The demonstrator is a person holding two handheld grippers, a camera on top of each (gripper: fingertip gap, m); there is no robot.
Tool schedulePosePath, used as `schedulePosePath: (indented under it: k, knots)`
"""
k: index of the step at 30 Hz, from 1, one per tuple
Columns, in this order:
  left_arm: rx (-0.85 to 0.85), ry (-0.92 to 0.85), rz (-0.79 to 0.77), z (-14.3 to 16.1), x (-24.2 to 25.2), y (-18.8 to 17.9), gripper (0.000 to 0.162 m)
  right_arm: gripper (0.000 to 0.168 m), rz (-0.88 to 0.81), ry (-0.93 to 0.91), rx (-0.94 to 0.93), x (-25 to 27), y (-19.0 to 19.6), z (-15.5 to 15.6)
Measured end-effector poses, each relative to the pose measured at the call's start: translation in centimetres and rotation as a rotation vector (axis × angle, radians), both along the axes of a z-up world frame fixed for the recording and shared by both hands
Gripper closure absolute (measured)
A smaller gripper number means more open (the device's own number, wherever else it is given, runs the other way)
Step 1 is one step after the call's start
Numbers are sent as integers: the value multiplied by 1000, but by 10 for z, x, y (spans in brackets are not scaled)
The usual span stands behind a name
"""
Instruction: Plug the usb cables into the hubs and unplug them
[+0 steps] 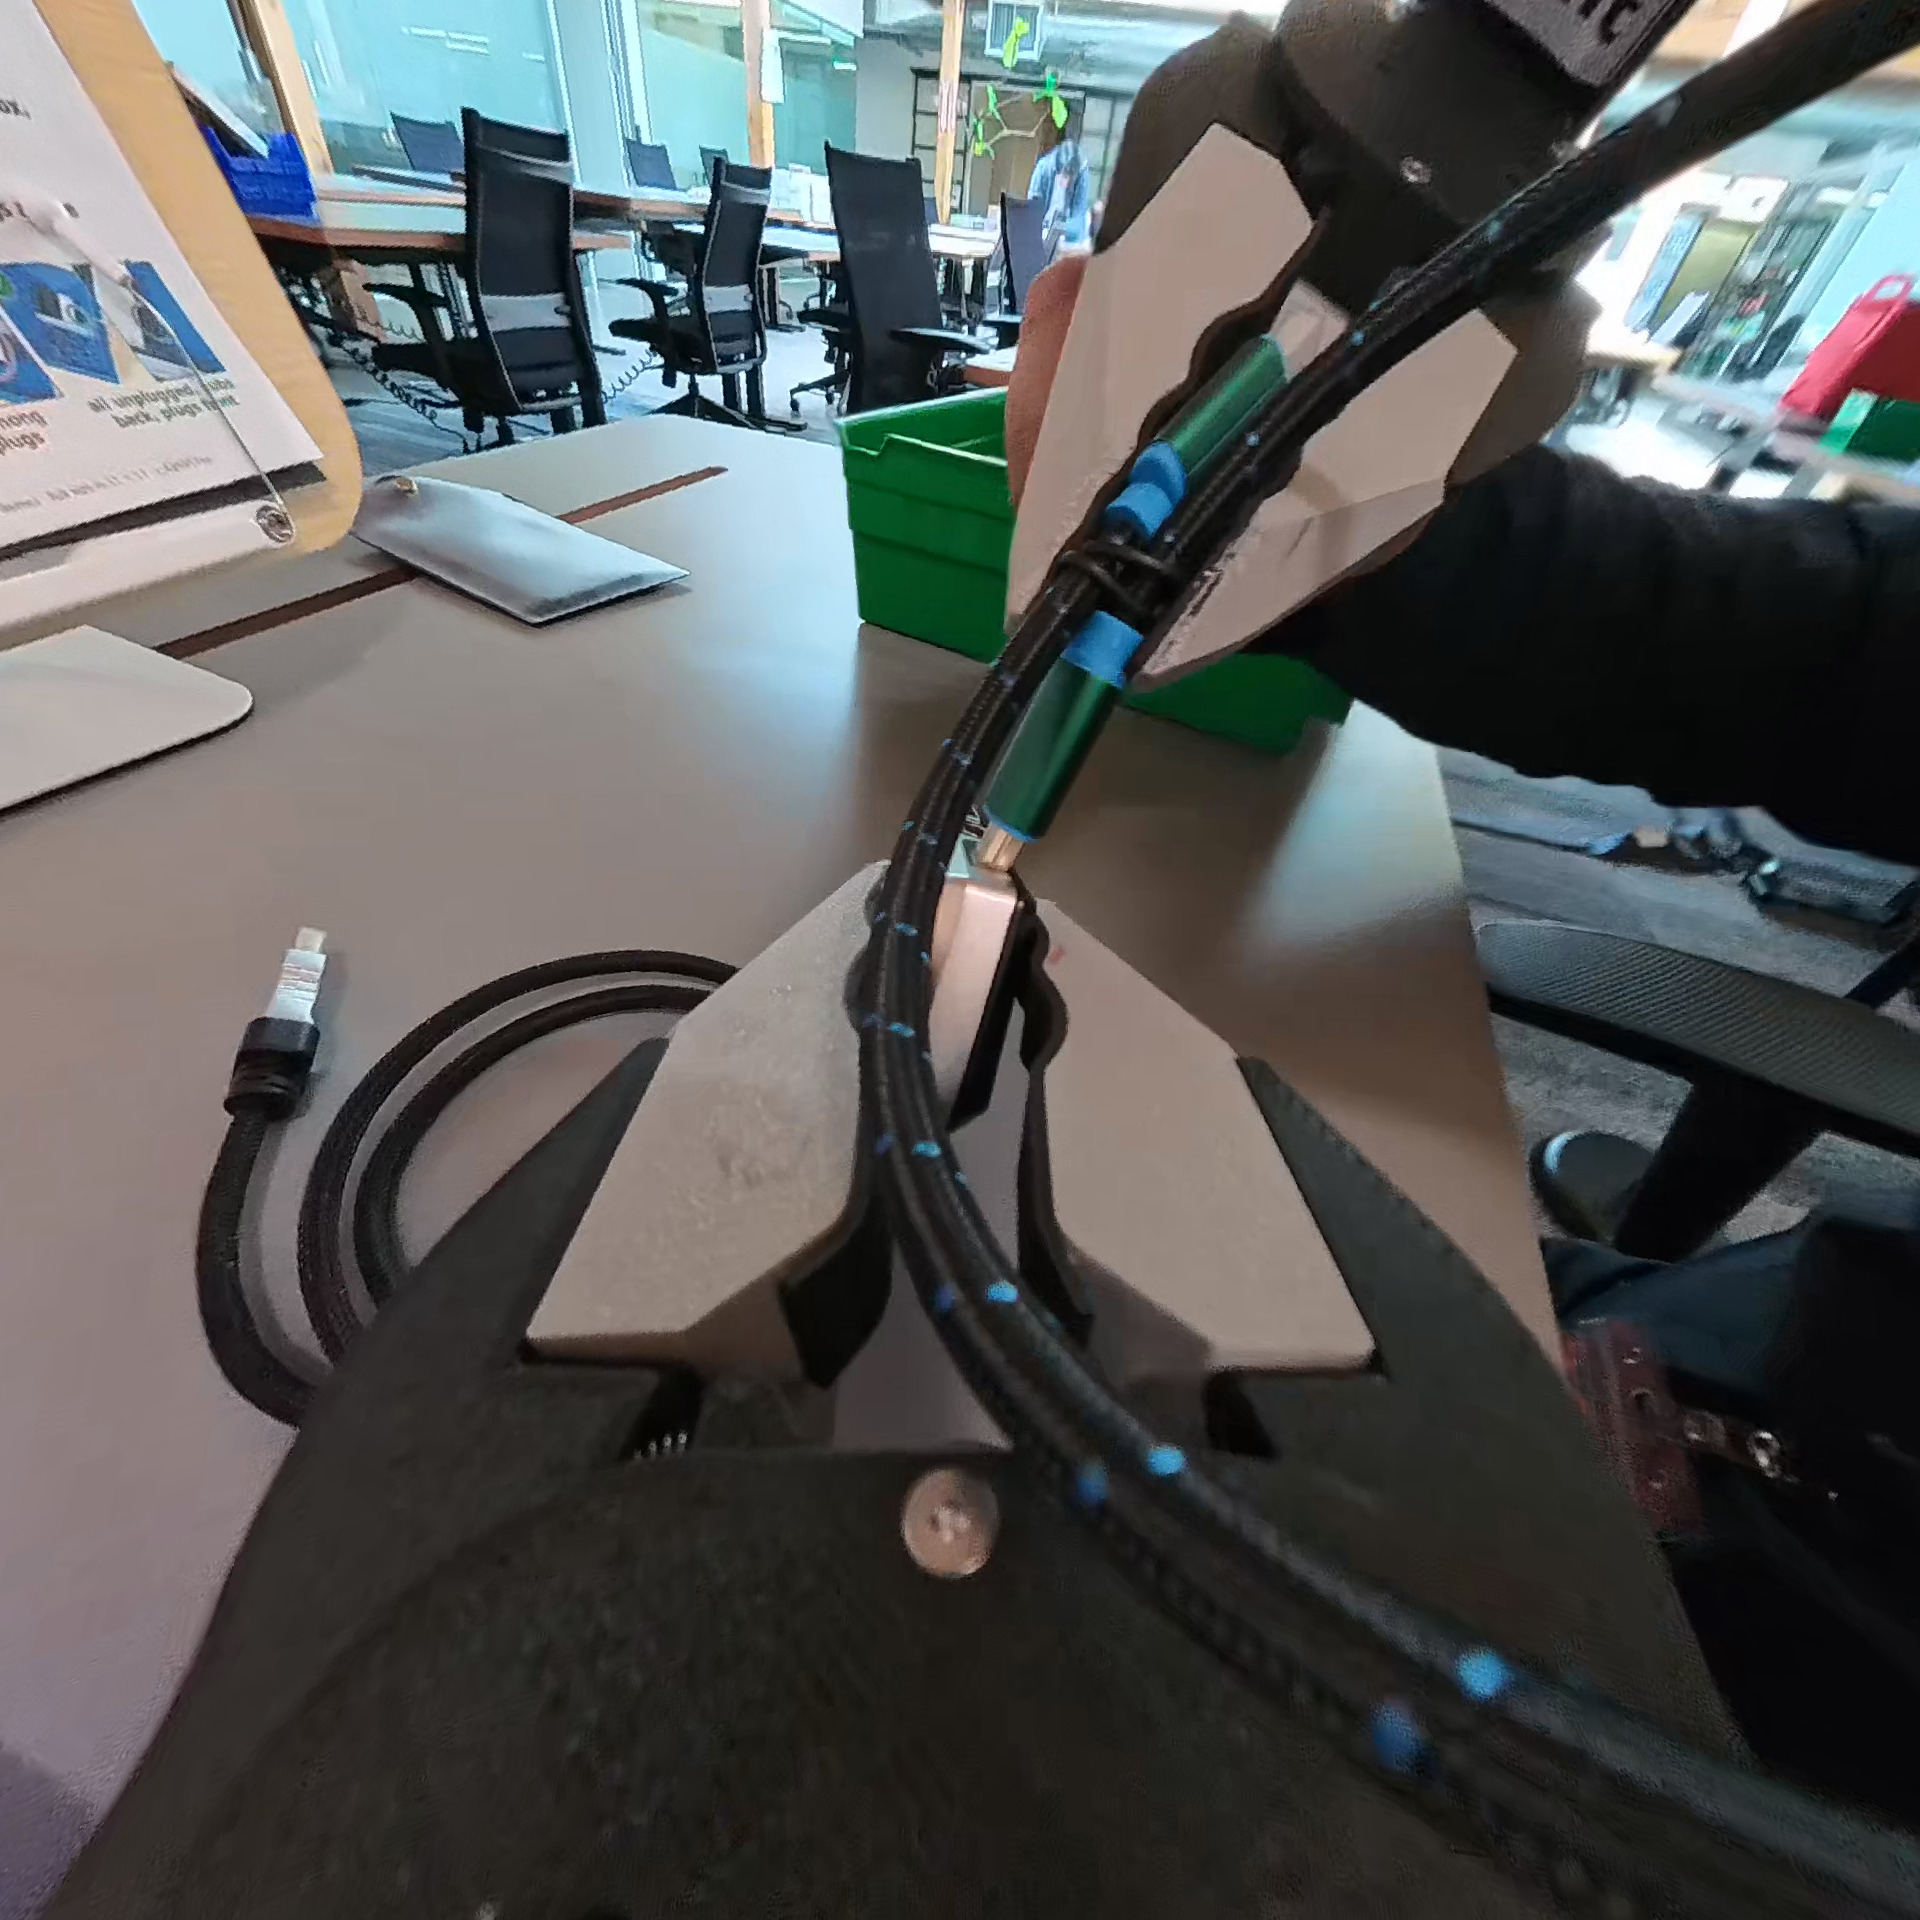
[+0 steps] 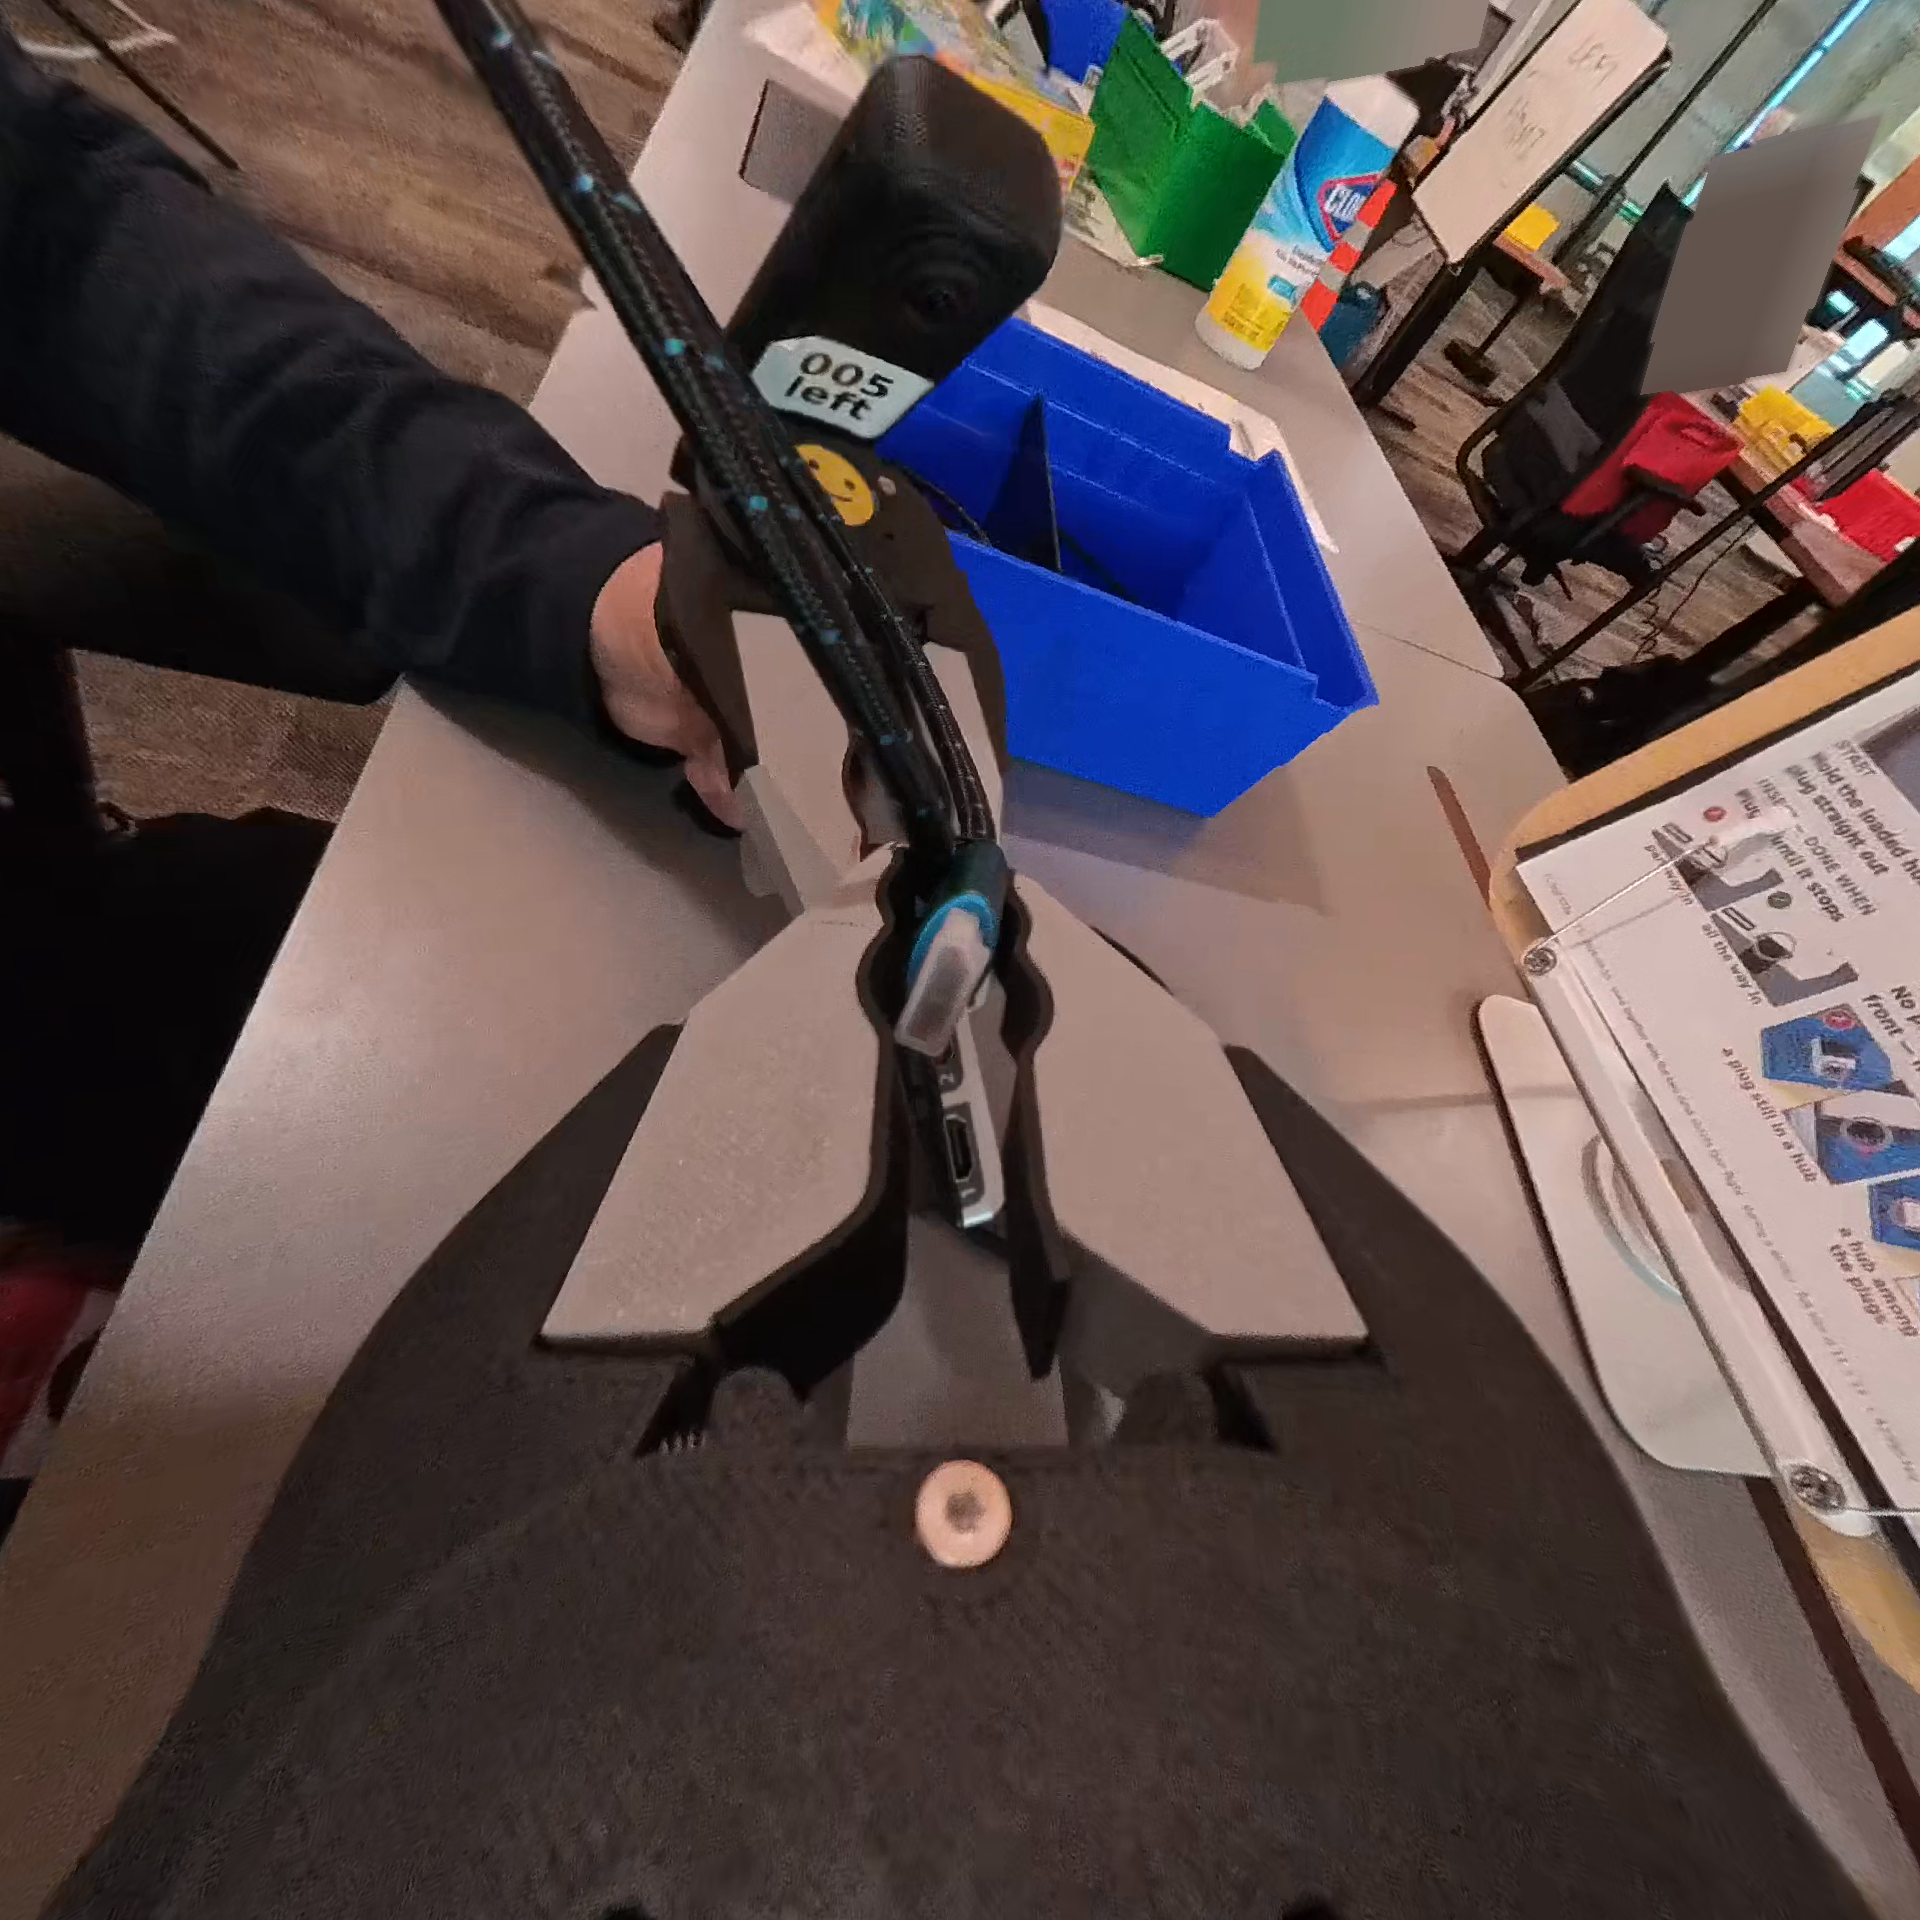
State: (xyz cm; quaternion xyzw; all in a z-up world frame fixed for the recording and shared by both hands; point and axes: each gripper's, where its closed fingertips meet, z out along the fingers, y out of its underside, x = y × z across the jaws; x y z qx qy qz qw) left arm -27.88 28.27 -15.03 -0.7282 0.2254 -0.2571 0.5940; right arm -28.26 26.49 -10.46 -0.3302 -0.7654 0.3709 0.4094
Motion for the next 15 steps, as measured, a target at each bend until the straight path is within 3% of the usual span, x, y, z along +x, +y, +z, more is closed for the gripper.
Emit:
schedulePosePath:
  k: [7, 11, 15]
  knots:
    - [25, -23, -82, 7, 10, -10, 145, 155, 109, 98, -398, -8, -8, 10]
    - [11, 2, -53, 3, 1, -5, 147, 151, 88, 66, -350, -10, -4, 5]
    - [3, 20, -41, 0, 4, -4, 144, 155, 109, 45, -494, -5, 0, -4]
